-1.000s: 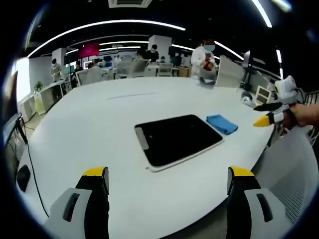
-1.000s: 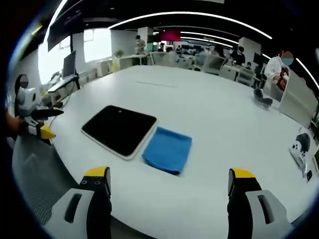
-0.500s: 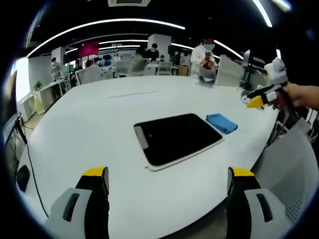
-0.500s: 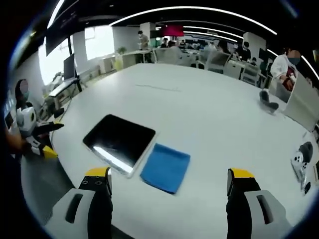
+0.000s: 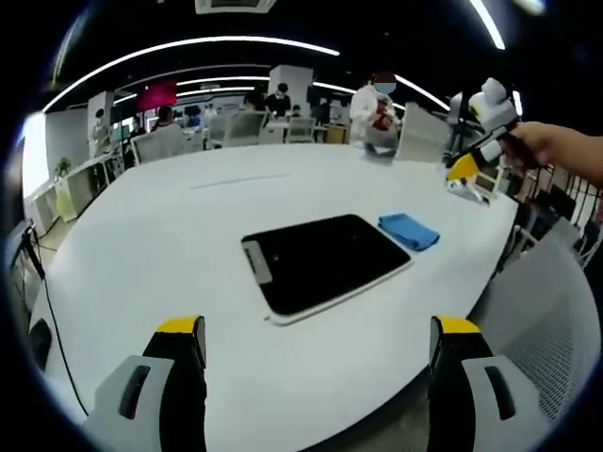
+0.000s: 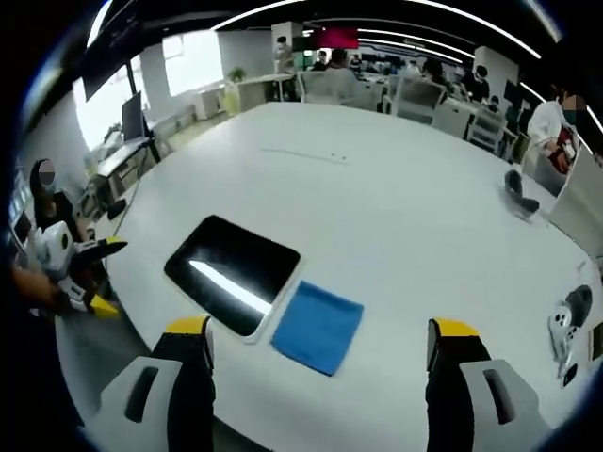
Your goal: Wipe the mirror surface with the cleaning cloth until all visible marks leave the cleaned area.
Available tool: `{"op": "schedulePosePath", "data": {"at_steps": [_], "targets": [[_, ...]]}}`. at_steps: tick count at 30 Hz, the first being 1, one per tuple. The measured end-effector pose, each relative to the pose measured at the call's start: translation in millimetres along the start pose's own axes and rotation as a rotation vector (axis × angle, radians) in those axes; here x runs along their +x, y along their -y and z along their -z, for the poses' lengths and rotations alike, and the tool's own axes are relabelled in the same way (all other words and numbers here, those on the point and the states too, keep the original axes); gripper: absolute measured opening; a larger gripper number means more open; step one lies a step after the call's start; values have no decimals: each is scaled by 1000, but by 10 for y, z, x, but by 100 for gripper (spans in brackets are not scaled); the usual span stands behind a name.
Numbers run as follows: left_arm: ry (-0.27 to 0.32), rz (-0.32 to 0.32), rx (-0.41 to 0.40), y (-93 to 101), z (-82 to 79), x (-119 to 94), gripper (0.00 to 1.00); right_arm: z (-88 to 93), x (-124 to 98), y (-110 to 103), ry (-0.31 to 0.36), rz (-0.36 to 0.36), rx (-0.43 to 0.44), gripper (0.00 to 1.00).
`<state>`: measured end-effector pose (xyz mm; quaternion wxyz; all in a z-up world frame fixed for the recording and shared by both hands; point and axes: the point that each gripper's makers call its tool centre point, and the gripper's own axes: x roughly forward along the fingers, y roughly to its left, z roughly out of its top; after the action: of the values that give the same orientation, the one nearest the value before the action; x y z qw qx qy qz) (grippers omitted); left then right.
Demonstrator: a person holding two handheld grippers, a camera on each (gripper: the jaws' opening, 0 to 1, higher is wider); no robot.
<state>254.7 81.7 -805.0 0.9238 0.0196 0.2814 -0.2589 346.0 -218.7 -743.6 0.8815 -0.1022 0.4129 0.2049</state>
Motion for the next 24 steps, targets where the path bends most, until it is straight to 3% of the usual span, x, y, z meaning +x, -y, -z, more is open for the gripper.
{"op": "schedulePosePath", "data": {"at_steps": [7, 15, 18, 21, 24], "targets": [[3, 17, 7, 27, -8, 10, 99, -123, 106, -5, -89, -16, -43, 90], [7, 12, -1, 9, -12, 14, 99, -139, 366, 29, -105, -1, -72, 80], [3, 14, -1, 14, -5, 17, 99, -77, 478, 49, -95, 7, -58, 73], [1, 18, 3, 23, 0, 22, 99, -168, 650, 44, 66, 6, -69, 67], [0, 11, 0, 11, 3, 19, 99, 36, 761, 70, 29, 32, -73, 54]]}}
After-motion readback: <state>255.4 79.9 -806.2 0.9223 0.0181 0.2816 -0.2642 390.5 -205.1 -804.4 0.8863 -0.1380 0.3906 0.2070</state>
